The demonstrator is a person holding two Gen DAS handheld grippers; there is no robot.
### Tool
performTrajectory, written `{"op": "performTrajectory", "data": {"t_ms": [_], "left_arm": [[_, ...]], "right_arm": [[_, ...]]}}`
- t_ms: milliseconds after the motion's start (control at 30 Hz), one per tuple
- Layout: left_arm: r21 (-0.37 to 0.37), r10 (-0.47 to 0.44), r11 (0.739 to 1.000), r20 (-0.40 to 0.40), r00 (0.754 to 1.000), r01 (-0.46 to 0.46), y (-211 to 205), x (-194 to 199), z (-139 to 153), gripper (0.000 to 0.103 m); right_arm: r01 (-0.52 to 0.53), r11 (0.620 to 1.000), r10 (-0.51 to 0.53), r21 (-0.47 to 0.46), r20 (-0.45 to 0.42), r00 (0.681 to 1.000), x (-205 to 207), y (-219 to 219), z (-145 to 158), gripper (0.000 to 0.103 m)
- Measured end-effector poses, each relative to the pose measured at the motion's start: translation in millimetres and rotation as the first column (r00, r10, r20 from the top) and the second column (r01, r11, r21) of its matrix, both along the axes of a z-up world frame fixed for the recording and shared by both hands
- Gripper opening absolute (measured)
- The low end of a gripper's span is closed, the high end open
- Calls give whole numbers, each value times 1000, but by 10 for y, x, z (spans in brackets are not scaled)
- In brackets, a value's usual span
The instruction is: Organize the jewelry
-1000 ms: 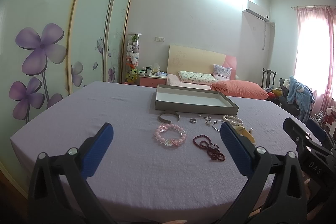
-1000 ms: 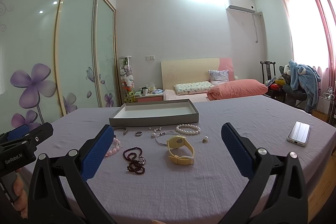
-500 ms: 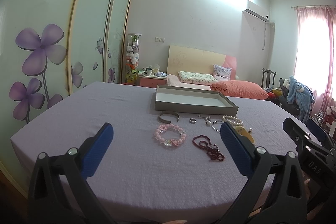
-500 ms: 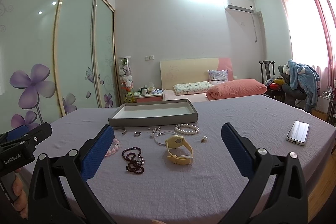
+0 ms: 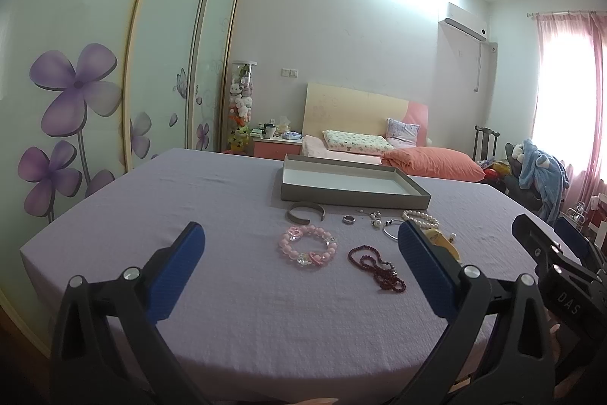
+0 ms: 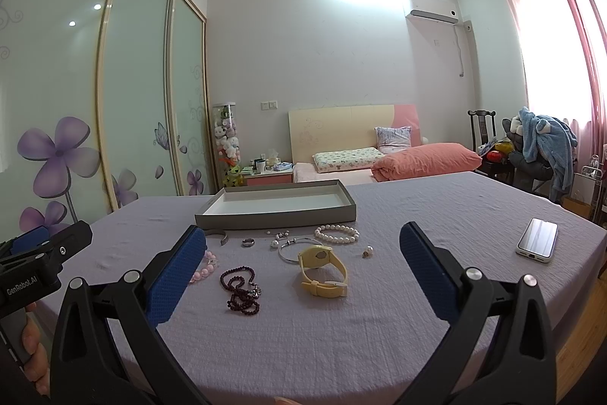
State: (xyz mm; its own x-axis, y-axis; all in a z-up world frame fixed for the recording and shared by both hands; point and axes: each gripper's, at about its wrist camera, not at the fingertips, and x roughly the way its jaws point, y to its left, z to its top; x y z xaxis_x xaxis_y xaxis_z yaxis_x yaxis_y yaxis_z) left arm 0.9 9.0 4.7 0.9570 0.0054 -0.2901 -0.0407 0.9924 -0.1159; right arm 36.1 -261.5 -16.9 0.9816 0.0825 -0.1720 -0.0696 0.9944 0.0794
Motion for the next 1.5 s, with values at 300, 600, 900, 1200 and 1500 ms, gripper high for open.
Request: {"op": "performTrajectory", "data": {"t_ms": [300, 600, 900, 1200, 1500], "left_arm": [[0, 0, 1000, 1, 1000, 0, -1, -1, -1, 99], [0, 0, 1000, 2, 1000, 0, 1, -2, -1, 99], [-1, 0, 1000, 2, 1000, 0, 1, -3, -2, 99], [-1, 0, 1000, 1, 1000, 0, -2, -1, -4, 99], [-29, -26, 999, -50, 998, 25, 21, 183, -112, 99]], "right_arm": [[0, 1000, 0, 0, 1, 1000, -2, -2, 0, 101], [-1, 1000, 1, 0, 1, 1000, -2, -2, 1, 101], [0, 1000, 0, 0, 1, 1000, -3, 1, 0, 101], [2, 1000, -2, 1, -5, 1000, 9, -37, -17, 101], [2, 1000, -3, -5, -81, 997, 259, -100, -118, 101]]}}
